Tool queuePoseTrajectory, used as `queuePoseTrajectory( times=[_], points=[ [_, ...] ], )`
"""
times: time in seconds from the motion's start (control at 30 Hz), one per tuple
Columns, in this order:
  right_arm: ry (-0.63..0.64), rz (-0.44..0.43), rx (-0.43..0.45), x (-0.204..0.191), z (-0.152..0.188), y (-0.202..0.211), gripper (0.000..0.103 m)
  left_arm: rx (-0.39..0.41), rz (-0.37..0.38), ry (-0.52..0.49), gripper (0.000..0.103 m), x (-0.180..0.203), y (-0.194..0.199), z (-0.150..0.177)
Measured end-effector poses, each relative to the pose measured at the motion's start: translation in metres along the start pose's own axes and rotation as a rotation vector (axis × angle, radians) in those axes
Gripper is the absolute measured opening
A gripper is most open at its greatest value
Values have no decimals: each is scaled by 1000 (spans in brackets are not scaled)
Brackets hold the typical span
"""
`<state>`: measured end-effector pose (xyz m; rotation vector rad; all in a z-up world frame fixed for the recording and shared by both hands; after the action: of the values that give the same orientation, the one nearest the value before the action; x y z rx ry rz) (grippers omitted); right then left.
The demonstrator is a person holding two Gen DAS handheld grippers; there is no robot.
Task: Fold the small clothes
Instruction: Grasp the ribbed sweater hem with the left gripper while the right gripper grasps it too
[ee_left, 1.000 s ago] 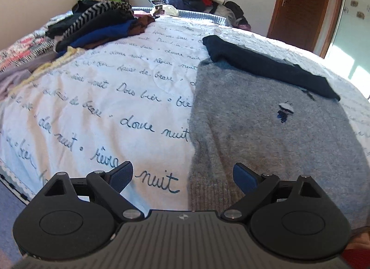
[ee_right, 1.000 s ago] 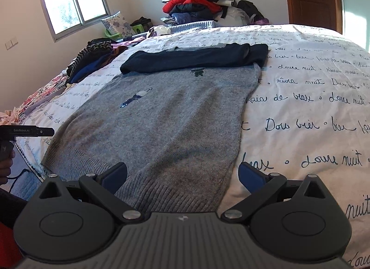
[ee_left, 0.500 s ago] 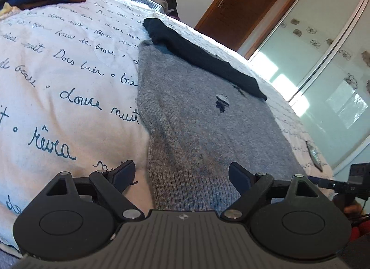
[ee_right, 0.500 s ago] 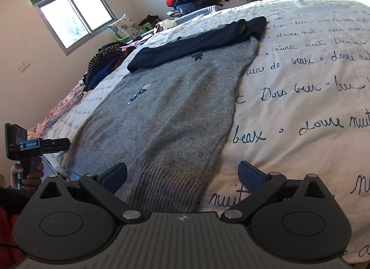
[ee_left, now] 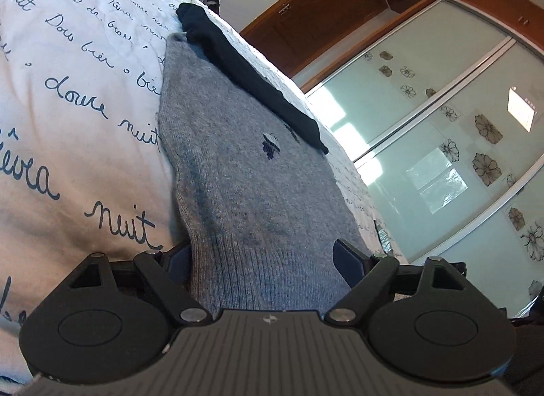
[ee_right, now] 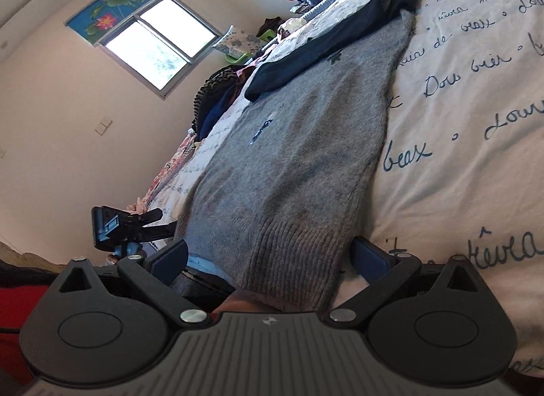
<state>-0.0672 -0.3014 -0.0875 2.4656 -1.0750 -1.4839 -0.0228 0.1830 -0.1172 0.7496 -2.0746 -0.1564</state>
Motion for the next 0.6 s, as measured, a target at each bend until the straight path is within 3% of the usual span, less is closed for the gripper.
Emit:
queuePoseTrajectory(
  times=[0.33, 0.43, 0.53, 0.6],
  points=[
    [-25, -92, -26, -10, -5, -27, 100, 13, 69, 28, 80, 0, -3, -1],
    [-31, -80, -36, -10, -4, -28, 92, 0, 74, 31, 74, -1, 2, 4],
    [-89, -76, -30, 1, -4, -20, 67, 6, 65, 63, 63, -9, 6, 8],
    [-152, -59, -19, 14, -6, -21, 40, 21, 79, 103, 58, -16, 9, 8]
  ],
)
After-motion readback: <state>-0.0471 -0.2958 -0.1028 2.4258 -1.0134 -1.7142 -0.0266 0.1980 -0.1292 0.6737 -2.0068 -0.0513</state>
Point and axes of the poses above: each gripper's, at about its wrist camera, not at the fingertips, and y roughly against the way its jaws point, x to its right, z to its underside, the point moved 6 cm from there along -y, roughly the way its jaws point, and after that the axes turned 3 degrees about -y, right-handed, at the moved point
